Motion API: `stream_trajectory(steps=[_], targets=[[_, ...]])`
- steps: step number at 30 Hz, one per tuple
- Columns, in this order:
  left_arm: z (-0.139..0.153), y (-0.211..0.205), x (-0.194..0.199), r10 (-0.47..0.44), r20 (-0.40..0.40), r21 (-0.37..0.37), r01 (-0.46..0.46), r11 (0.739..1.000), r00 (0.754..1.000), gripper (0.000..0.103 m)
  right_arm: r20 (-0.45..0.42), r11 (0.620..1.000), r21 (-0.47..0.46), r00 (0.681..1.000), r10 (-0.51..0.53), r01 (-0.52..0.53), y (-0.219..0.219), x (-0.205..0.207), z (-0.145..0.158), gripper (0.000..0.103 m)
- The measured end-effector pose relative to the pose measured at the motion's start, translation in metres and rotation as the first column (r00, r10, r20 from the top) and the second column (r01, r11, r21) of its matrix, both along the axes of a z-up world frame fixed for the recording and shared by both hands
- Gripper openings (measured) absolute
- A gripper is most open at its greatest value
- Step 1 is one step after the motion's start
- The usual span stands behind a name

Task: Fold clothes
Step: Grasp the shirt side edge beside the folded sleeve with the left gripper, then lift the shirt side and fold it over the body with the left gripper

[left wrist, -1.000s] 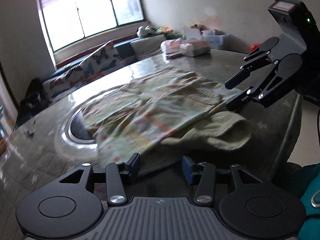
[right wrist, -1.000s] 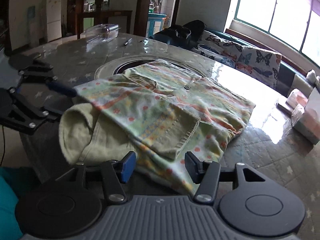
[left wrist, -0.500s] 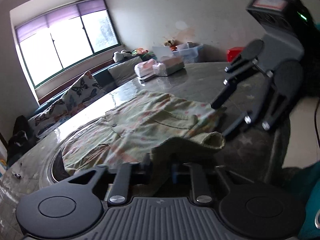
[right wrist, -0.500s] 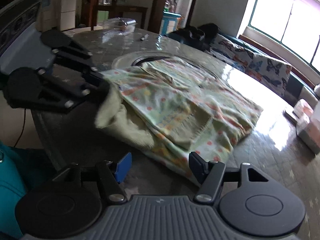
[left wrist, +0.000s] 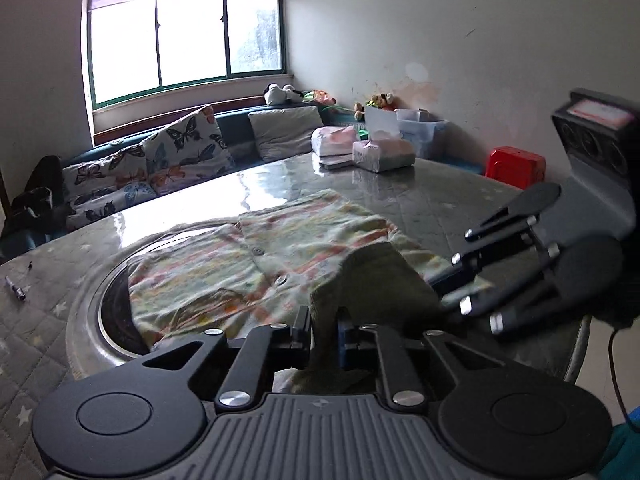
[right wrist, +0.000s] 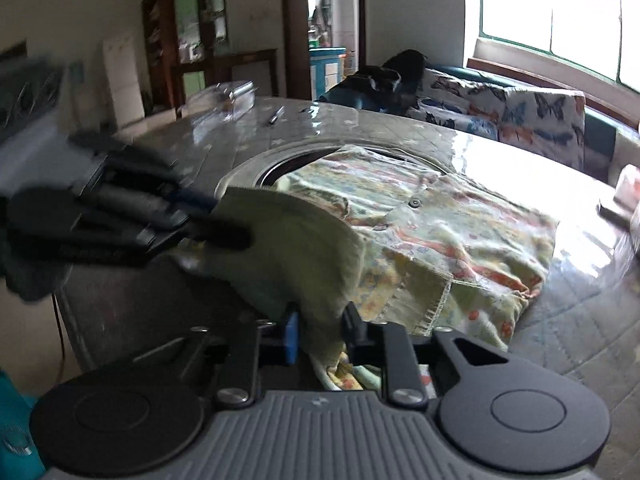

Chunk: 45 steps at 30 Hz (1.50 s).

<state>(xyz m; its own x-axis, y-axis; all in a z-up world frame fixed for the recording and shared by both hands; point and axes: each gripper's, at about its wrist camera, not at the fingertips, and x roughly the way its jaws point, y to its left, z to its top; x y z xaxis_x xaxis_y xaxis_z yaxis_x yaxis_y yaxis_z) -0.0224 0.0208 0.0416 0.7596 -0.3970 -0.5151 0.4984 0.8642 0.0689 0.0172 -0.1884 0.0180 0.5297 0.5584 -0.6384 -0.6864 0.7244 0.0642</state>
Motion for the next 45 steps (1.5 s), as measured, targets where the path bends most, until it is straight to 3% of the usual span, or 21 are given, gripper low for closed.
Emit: stream_trajectory(steps=[4,12,13,15,16,19,34,38,45], targets=[[-0.005,0.012,-0.011,0.033,0.001,0.024,-0.033,0.999,0.999,0.052,-0.003,0.998,0.053,1.0,-0.031,0.031,-0.007,0.008,0.007,0.013],[-0.024,0.013,-0.016,0.044,0.047,0.146,-0.051,0.988,0.998,0.052,0.015,0.99,0.113,0.997,-0.081,0.079,-0.007,0.024,0.019,0.01],[-0.025,0.013,-0.014,0.044,0.059,0.158,-0.053,0.986,0.997,0.05,0.016,0.99,0.118,0.996,-0.084,0.082,-0.008,0.024,0.02,0.01],[-0.027,0.013,-0.01,0.046,0.073,0.178,-0.059,0.982,0.996,0.03,0.017,0.988,0.129,0.996,-0.09,0.088,-0.009,0.024,0.021,0.009],[-0.028,0.014,-0.007,0.048,0.064,0.18,-0.059,0.982,0.997,0.015,0.018,0.987,0.133,0.996,-0.091,0.088,-0.009,0.023,0.021,0.008],[-0.024,0.018,-0.01,0.055,0.054,0.149,-0.063,0.987,0.997,0.007,0.028,0.986,0.142,0.996,-0.09,0.085,-0.011,0.015,0.021,0.006],[0.03,0.011,-0.09,-0.007,0.081,0.063,0.002,0.998,0.997,0.005,0.107,0.974,0.228,0.994,-0.033,0.008,-0.045,-0.05,0.071,0.005],[0.041,0.017,-0.063,0.044,0.071,0.035,-0.047,0.998,0.996,0.005,0.112,0.97,0.24,0.992,-0.053,0.025,-0.037,-0.021,0.079,0.004],[0.059,0.028,0.02,0.119,0.03,0.002,-0.119,0.993,0.992,0.005,0.134,0.977,0.204,0.987,-0.086,0.057,-0.011,0.062,0.095,0.004]])
